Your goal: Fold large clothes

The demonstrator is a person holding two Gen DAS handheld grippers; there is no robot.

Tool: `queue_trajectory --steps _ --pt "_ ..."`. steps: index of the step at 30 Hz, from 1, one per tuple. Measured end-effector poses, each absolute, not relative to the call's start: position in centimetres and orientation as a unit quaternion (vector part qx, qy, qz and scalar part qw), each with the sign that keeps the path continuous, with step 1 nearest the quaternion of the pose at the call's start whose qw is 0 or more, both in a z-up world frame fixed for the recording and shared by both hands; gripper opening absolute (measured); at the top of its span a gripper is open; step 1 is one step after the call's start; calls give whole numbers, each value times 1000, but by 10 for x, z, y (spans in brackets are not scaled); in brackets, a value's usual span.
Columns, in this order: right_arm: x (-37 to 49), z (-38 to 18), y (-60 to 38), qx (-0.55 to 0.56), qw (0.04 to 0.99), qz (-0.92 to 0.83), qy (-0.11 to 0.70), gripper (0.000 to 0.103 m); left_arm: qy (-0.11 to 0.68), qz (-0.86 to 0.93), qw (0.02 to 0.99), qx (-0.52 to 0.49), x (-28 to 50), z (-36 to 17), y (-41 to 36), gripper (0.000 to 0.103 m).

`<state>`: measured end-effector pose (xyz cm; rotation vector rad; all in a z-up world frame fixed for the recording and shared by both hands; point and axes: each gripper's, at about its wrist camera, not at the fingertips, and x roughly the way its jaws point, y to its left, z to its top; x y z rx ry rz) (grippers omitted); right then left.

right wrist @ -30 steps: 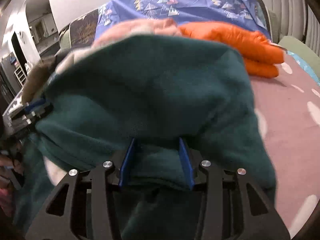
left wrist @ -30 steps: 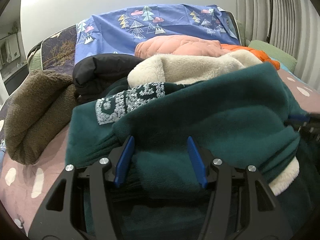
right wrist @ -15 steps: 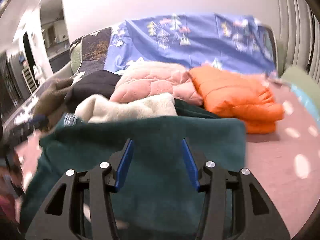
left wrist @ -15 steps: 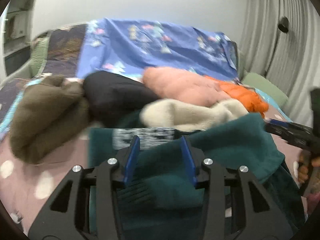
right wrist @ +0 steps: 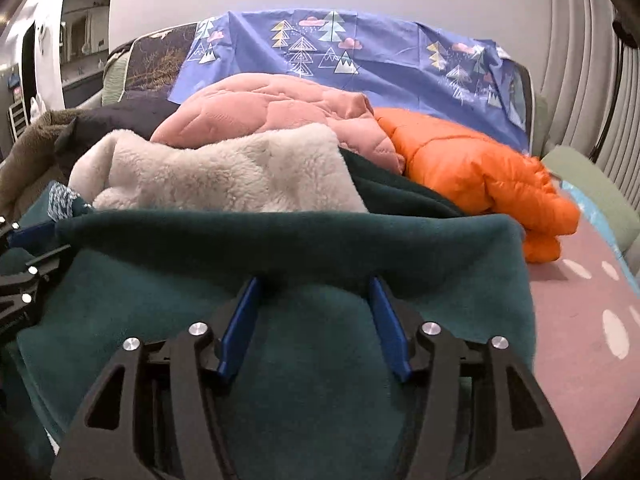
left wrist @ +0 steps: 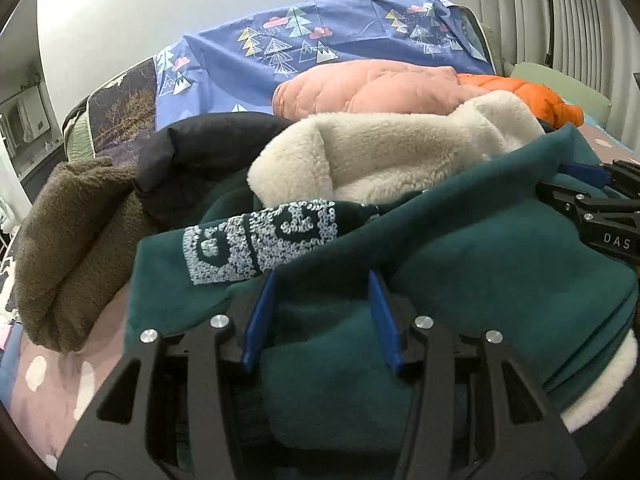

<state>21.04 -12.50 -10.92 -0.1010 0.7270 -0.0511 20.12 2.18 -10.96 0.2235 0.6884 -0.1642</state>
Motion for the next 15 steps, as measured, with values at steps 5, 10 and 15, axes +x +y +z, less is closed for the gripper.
queue_trajectory --steps 5,10,15 --pt "146 -71 -148 -26 935 21 353 68 313 -73 942 101 140 -89 61 78" --pt "74 -59 -188 -20 934 -2 357 73 351 -55 930 92 95 -102 125 78" --pt "27 -86 -214 44 917 -23 395 73 412 -13 905 104 102 -146 148 71"
